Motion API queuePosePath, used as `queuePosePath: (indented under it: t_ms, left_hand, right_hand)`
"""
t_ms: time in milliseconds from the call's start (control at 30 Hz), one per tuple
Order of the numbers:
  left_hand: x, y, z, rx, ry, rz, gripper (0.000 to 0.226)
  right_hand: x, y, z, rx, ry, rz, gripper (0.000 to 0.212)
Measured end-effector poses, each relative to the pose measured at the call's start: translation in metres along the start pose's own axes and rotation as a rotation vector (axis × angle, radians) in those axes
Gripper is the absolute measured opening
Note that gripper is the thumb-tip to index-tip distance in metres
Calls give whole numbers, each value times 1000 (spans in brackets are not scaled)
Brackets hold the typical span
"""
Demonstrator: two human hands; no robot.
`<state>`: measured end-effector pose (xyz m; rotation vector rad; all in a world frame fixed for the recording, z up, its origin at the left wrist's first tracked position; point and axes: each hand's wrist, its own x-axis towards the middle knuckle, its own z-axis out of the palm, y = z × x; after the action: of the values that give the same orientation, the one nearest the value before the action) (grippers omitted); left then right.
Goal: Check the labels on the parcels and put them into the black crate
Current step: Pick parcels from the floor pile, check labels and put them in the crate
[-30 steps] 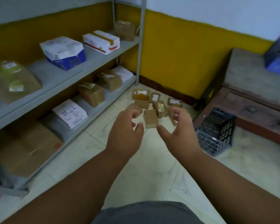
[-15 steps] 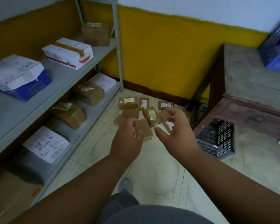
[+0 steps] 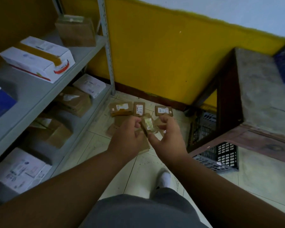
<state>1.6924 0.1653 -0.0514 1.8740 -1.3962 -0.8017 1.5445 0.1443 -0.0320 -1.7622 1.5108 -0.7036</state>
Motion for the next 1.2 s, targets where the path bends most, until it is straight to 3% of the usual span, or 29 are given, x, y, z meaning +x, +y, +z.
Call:
queuePosePath:
  t_ms: [233, 500, 633, 833, 1033, 1200]
  left_hand:
    - [92, 16, 49, 19, -46, -85, 32]
    - [211, 9, 182, -37, -152, -192, 29]
    - [265, -32, 248, -85, -189, -289, 31]
    - [318, -122, 355, -117, -391, -414, 30]
    - [349, -227, 454, 37, -555, -403, 32]
    - [379, -305, 530, 23, -656, -415, 32]
  right_hand:
    - [100, 69, -11, 11, -8, 102, 54]
    - [229, 188, -24, 47, 22, 261, 60]
    - [274, 259, 8, 69, 66, 396, 61]
    - [303, 369, 74, 80, 133, 587, 54]
    - [324, 486, 168, 100, 154, 798, 57]
    - [352, 589, 230, 42, 123, 820, 56]
